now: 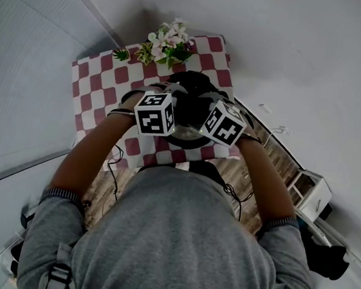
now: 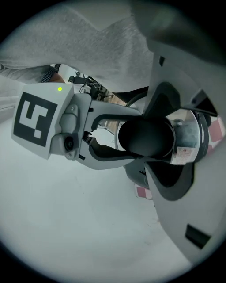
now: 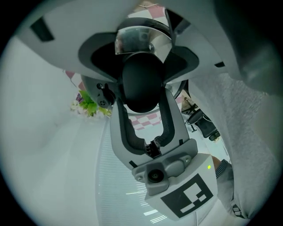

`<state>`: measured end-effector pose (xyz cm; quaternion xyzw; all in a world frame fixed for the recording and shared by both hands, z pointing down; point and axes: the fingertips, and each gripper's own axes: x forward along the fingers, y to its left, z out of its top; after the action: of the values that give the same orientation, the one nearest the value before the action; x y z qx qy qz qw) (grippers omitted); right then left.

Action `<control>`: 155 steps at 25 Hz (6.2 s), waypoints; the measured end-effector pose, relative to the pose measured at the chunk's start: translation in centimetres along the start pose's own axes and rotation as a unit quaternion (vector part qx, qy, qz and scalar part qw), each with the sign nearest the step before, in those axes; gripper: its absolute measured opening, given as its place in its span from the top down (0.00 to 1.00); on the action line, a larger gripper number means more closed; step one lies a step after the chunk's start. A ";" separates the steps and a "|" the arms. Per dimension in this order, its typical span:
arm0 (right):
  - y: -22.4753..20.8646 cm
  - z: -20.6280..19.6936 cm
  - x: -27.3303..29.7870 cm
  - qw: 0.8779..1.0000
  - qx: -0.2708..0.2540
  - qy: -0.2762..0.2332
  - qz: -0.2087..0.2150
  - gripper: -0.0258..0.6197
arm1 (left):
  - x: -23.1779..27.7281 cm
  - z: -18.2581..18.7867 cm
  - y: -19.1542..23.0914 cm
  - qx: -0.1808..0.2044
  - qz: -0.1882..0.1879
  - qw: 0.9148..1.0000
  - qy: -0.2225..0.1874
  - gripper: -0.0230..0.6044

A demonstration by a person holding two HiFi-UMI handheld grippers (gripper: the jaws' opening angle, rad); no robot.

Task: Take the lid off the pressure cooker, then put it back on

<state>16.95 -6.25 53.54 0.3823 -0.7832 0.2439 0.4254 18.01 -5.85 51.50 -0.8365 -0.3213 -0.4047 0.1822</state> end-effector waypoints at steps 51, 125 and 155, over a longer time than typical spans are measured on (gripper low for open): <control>3.1 5.6 -1.7 0.995 -0.077 0.069 -0.011 0.51 | -5.5 -0.8 -2.2 0.007 0.000 0.999 0.048 0.48; 17.0 12.3 25.0 0.942 -0.270 0.160 0.119 0.51 | -4.7 -30.1 -13.5 -0.222 0.088 0.968 0.074 0.48; 14.7 9.5 30.5 0.946 -0.256 0.171 0.096 0.50 | 0.3 -34.1 -11.9 -0.208 0.069 0.971 0.098 0.48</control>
<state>-10.06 -16.26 73.77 0.1355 -0.7676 0.1367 0.6113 -9.17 -16.34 72.95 -0.8325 -0.1520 -0.5292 0.0625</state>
